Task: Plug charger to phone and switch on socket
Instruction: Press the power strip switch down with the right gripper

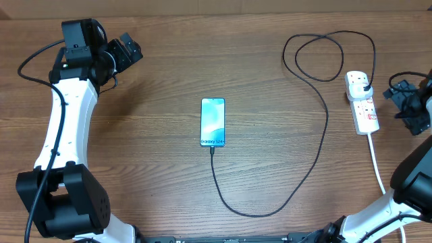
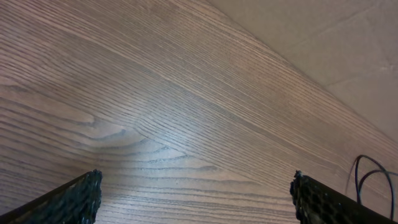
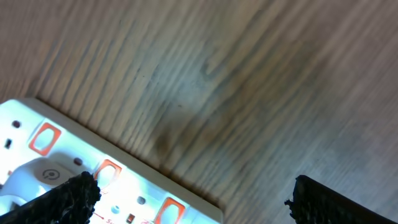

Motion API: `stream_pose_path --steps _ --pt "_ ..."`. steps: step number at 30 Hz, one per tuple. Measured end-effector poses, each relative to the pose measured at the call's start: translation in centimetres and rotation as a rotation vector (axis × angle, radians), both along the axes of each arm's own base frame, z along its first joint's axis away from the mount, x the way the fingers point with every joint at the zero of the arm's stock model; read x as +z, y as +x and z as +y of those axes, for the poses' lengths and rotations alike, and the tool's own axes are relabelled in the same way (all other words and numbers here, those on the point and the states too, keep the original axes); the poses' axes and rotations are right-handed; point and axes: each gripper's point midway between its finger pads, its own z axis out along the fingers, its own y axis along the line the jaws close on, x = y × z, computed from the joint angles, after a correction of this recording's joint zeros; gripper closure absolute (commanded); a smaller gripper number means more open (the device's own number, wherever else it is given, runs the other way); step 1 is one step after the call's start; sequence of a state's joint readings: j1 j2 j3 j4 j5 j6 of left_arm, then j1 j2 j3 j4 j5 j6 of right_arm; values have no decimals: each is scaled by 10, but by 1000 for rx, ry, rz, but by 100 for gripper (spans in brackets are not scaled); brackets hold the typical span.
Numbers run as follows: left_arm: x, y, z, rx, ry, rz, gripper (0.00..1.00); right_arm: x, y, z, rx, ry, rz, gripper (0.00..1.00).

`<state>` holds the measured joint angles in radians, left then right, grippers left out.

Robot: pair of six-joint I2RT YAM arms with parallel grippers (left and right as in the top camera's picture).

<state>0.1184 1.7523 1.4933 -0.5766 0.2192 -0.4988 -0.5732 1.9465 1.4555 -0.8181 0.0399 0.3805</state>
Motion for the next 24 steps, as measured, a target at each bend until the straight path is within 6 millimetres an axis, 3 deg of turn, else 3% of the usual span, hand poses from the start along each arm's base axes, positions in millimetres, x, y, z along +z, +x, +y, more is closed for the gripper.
stream_pose_path --steps 8,13,24 --pt "0 0 0 0 0 0 0 -14 8 21 86 19 -13 0" --pt "0 0 0 0 0 0 0 -13 14 15 86 -13 -33 0" --pt "0 0 0 0 0 0 0 -30 8 16 83 -26 -33 0"
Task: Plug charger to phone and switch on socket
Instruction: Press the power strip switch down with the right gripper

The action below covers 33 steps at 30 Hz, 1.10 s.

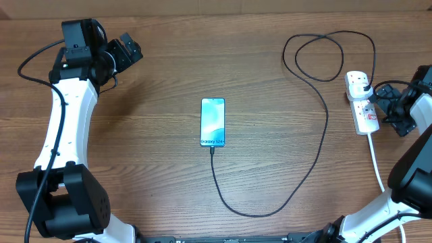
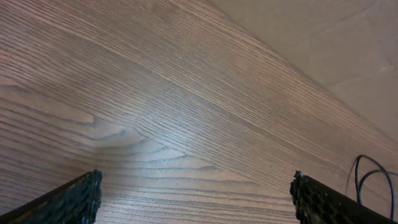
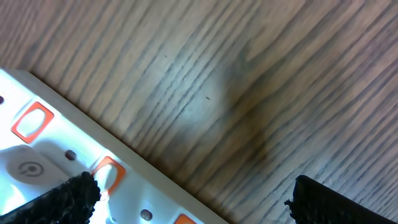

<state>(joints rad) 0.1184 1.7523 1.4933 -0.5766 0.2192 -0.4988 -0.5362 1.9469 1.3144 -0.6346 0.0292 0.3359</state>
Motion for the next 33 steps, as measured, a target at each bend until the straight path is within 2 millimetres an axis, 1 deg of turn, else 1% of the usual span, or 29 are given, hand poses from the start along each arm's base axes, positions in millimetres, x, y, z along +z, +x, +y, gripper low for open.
stream_pose_path --steps 6,12,17,33 --pt "0 0 0 0 0 0 0 1 7 -4 0 -19 -31 0" --pt "0 0 0 0 0 0 0 -10 2 -1 0 -7 -12 0" --pt "0 0 0 0 0 0 1 -15 2 -1 -3 0 -11 0" --pt "0 0 0 0 0 0 0 -17 -3 4 -16 57 -2 0"
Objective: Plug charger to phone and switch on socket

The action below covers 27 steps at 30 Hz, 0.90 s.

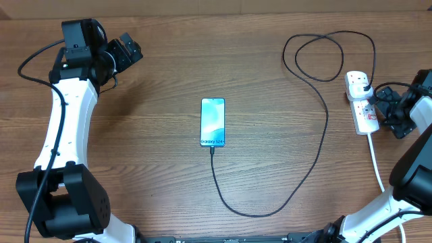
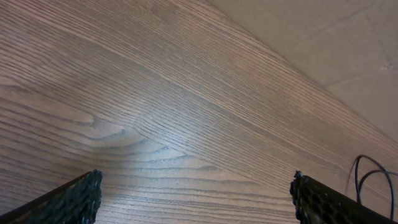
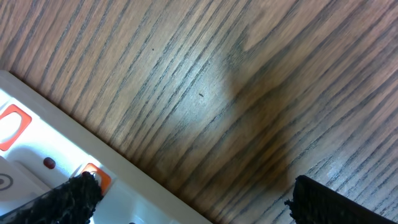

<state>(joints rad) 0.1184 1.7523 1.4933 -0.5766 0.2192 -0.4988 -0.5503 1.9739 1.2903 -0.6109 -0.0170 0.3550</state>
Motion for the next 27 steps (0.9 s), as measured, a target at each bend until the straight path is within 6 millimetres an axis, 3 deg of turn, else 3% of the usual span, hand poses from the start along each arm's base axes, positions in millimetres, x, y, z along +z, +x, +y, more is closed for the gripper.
stream_pose_path --steps 22,27 --pt "0 0 0 0 0 0 1 0 3 12 44 59 -21 0" --pt "0 0 0 0 0 0 0 2 -7 18 47 102 27 0"
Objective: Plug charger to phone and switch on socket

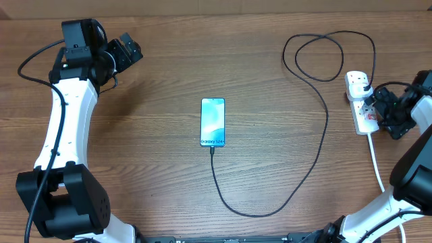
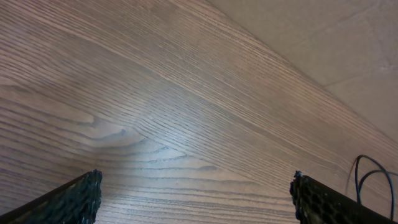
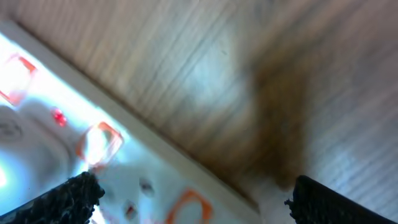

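Note:
The phone [image 1: 212, 122] lies face up mid-table, screen lit, with the black charger cable [image 1: 317, 155] in its bottom port. That cable loops round to a plug [image 1: 361, 83] in the white power strip [image 1: 363, 111] at the right. My right gripper [image 1: 376, 111] is open against the strip's right side. In the right wrist view [image 3: 196, 202] the blurred strip [image 3: 118, 180] fills the lower left, showing orange-rimmed switches [image 3: 99, 144] and a small red dot [image 3: 59, 117]. My left gripper [image 1: 132, 50] is open at the far left, over bare wood [image 2: 196, 202].
The strip's white lead [image 1: 376, 165] runs down toward the front right edge. A loop of black cable [image 1: 324, 57] lies at the back right; a bit of it shows in the left wrist view [image 2: 368, 177].
My right gripper has shifted slightly left onto the strip's edge; the strip now covers more of the right wrist view and is blurred. The left arm, phone and cable are unchanged.
My right gripper first stood open at the table's right edge, apart from the strip. It was then close beside the strip's right side, stayed there, and now reaches over its edge. The phone stayed plugged in and the left arm stayed still.

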Motion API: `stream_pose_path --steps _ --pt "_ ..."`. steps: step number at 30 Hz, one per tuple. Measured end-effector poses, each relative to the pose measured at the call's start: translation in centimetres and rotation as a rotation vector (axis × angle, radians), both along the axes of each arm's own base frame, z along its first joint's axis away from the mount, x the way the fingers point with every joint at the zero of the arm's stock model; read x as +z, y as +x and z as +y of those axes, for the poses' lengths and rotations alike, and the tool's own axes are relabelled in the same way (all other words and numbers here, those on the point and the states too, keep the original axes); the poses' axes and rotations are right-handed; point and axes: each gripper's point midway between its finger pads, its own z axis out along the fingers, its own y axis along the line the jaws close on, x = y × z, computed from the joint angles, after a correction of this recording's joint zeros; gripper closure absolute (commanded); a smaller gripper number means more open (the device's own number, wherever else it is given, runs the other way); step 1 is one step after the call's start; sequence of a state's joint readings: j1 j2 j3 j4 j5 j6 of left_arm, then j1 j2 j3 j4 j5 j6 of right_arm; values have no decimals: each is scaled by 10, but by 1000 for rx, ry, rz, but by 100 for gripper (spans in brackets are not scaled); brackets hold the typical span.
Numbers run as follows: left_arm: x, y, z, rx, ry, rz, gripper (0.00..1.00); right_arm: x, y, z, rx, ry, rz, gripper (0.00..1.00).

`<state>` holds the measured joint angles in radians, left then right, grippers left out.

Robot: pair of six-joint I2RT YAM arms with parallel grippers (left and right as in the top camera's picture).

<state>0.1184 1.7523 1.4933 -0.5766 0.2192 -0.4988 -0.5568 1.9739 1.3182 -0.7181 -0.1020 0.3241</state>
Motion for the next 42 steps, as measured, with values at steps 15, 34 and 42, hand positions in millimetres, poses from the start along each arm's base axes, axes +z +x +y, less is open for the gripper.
stream_pose_path --steps 15,34,42 --pt "0 0 0 0 0 0 0 79 11 32 183 99 45 0" --pt "0 0 0 0 0 0 0 74 24 84 411 -119 192 0" --pt "0 0 0 0 0 0 1 75 26 82 410 -129 184 0"
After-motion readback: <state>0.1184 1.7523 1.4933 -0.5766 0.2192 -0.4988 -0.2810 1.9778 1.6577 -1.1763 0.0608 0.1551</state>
